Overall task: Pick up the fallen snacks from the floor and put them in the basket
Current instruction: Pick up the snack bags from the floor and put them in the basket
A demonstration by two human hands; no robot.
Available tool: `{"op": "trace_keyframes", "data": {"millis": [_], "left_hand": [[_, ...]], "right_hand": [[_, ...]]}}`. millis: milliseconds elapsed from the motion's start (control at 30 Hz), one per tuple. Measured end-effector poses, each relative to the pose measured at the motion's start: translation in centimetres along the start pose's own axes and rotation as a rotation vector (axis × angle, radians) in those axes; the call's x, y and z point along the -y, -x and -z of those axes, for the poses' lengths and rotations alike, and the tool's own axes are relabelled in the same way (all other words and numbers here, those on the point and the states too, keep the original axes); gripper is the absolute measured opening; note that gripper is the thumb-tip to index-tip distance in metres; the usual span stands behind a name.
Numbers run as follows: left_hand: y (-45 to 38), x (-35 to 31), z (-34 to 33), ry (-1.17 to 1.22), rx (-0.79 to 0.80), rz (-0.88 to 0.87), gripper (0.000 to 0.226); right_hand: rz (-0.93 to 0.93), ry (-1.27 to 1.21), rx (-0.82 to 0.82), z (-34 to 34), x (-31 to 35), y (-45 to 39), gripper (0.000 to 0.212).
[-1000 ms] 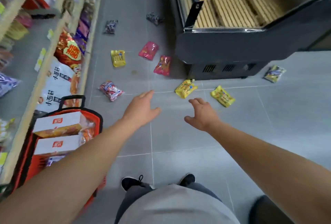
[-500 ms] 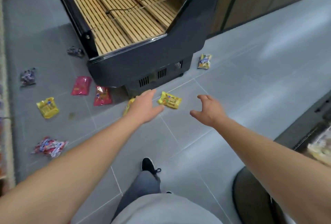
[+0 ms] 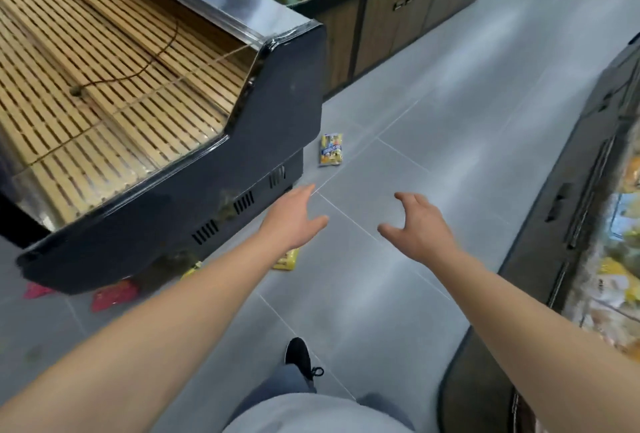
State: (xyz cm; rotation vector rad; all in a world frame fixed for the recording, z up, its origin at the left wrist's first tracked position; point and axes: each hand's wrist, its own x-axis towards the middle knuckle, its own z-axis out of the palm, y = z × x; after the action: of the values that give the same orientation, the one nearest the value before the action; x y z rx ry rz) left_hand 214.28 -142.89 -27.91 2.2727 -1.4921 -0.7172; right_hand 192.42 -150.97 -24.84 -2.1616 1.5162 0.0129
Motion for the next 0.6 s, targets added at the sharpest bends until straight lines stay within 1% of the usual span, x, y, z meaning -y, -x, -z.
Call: {"op": "trace_keyframes", "data": {"millis": [233,333,500,600], "left_hand": [[-13.5,-5.5,0.6,-0.063,0.08,-0.075,0.072],[-18.8,-8.0,-0.1,-0.08,0.087,-0.099,0.071],[-29.3,-12.4,-2.5,-0.115,0.134,-0.059,0.072],[-34.5,-15.6,-3.0,-0.111,0.152,0.004,0.071]], "right_hand": [[-0.129,-0.041,-0.01,3.8,-4.2,-9.9,0.073],[-0.135,-0.045,-0.002,4.8,-6.3,-14.8,0.073],[-0.106,-0.051,0.031,7.8,-11.0,-25.3,0.072],[-0.08,-0.029,0.081,10.8,-13.7,-31.0,0.072]]}}
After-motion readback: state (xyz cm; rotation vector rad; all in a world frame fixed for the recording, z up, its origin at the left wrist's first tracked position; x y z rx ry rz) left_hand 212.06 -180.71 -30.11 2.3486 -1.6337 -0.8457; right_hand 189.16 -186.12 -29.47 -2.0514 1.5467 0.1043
